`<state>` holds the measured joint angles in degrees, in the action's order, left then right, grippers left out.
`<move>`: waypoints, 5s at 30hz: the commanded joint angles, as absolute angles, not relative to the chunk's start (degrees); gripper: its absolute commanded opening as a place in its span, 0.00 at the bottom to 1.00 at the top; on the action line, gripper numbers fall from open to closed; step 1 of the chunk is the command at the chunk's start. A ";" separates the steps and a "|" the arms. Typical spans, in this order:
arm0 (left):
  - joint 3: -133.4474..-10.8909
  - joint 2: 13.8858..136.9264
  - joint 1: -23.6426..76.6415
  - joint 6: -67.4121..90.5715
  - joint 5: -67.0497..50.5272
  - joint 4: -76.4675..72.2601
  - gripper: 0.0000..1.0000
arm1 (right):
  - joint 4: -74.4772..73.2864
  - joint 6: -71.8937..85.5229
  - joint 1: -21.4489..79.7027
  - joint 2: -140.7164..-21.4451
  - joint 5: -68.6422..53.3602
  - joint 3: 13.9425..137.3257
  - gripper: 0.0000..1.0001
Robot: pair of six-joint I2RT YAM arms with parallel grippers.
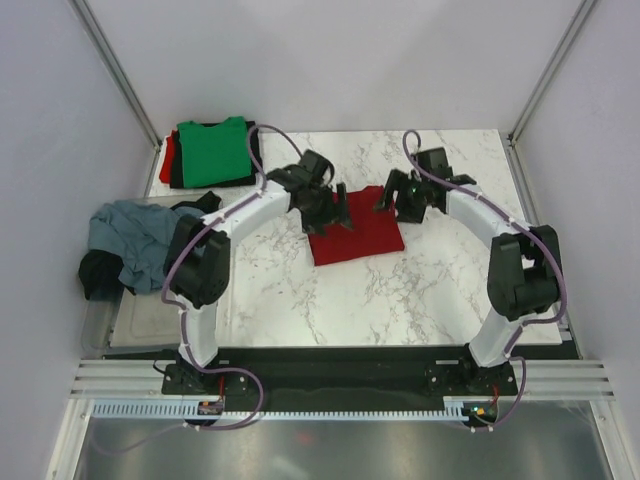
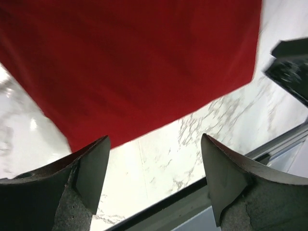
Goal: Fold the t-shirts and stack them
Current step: Fold the tshirt, then neatly place the folded tshirt to the corner
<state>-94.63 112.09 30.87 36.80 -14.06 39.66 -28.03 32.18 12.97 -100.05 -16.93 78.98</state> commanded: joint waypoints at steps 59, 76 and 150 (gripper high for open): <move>-72.69 114.78 20.58 18.11 -15.64 6.78 0.89 | -38.49 27.69 14.85 -64.77 -18.46 44.56 0.80; -70.67 120.50 19.16 19.34 -29.00 0.26 0.57 | -36.65 26.28 14.94 -68.03 -17.40 41.84 0.79; -129.72 109.25 4.22 -0.88 -5.71 35.33 0.02 | 12.92 43.15 41.92 -72.86 0.53 15.12 0.79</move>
